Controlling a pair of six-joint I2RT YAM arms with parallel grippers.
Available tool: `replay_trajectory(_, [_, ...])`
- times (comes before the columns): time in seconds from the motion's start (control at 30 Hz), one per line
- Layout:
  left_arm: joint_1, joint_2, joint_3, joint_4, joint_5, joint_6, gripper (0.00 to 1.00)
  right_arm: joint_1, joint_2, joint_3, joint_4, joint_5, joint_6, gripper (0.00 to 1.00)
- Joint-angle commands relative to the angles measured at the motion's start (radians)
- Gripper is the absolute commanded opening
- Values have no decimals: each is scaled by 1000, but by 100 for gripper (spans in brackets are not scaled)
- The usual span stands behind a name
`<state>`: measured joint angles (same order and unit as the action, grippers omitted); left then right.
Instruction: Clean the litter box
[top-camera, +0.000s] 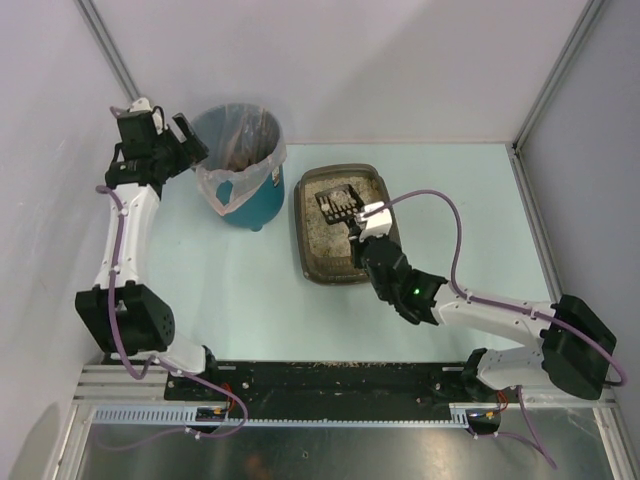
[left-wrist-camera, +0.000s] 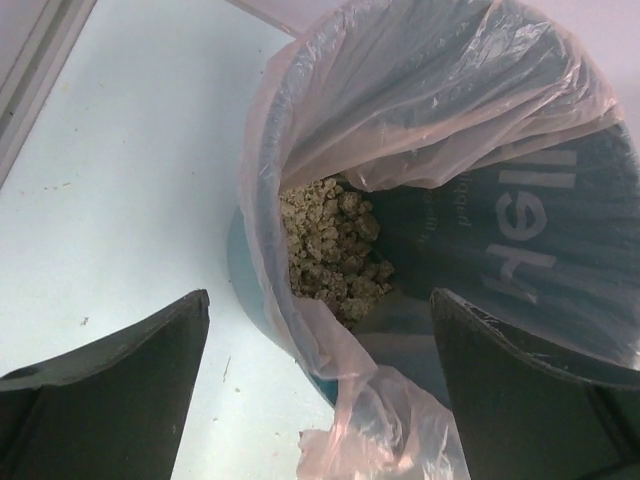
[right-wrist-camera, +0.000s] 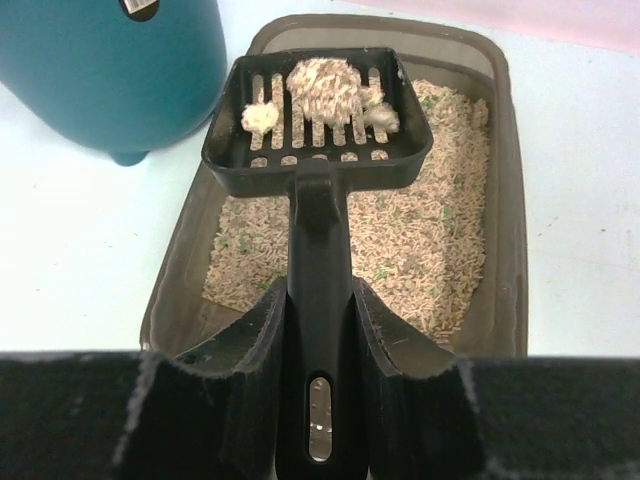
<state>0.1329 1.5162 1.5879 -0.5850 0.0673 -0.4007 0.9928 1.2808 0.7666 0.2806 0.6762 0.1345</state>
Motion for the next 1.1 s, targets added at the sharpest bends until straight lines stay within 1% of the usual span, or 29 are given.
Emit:
replay_trajectory(0.0, [10,33,47,24,38,-17,92,-57,-40,30,-6,-101,103,0])
replay_trajectory(0.07, [11,44,49,27,45,-15,90,-20,-26,33,46,-84,35,0])
replay_trajectory(0.1, [10,58,52,25,46,-13,86,15,-5,33,51,-60,10,0])
replay_trajectory(0.17, [11,73,60,27,54,-15,83,15,11,36,33,-35,28,0])
replay_trajectory(0.2, [11,85,64,27,60,-15,77,12,12,37,29,-23,40,0])
replay_trajectory(0.27, [13,99,76,27,74,-15,72,10,14,37,40,-17,44,0])
replay_trajectory(0.3, [13,105,80,27,78,-16,66,13,12,37,43,-17,34,0])
replay_trajectory(0.33, [13,104,81,27,78,-18,63,14,2,39,45,-12,21,0])
replay_trajectory(0.37, [13,105,83,28,75,-20,57,14,-3,42,34,-3,17,0])
replay_trajectory(0.43, [13,104,84,28,72,-20,50,10,-30,43,22,25,14,0])
replay_trajectory(0.47, [14,104,83,28,72,-20,42,9,-41,43,8,29,14,0])
replay_trajectory(0.53, [13,101,78,27,78,-21,35,7,-58,43,-3,31,14,0])
replay_trajectory(0.57, [13,96,76,28,86,-23,29,7,-72,43,-11,28,11,0])
replay_trajectory(0.63, [13,90,73,27,85,-23,24,7,-81,48,-21,17,10,0])
replay_trajectory(0.67, [14,84,73,28,80,-23,17,7,-86,53,-38,19,7,0])
replay_trajectory(0.73, [13,75,73,27,77,-23,11,7,-89,65,-58,23,2,0])
replay_trajectory(0.77, [14,72,75,27,78,-23,5,7,-87,79,-72,26,-4,0])
replay_trajectory(0.83, [17,68,80,27,88,-26,0,10,-89,89,-81,25,-13,0])
replay_trajectory(1.07, [20,38,87,25,134,-32,0,17,-83,154,-93,29,-49,0])
